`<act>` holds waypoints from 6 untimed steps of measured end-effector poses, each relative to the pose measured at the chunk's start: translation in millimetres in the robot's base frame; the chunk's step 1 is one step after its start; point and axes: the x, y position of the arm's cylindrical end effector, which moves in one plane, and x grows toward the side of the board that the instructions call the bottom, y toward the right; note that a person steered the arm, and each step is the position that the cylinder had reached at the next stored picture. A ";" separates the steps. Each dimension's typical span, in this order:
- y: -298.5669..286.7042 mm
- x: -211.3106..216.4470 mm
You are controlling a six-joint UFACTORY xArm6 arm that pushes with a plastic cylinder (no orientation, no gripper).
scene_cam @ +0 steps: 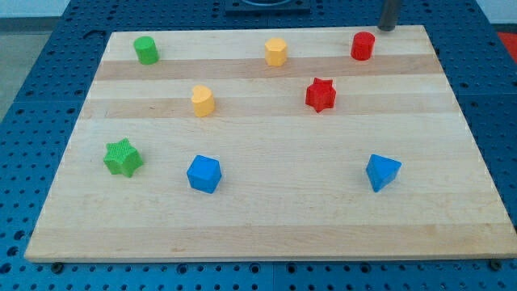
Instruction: Point your arm below the red star
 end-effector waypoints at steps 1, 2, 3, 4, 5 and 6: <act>1.9 0.0; 1.9 2.1; 2.7 52.8; 5.7 106.6; -14.6 138.8; -74.1 156.4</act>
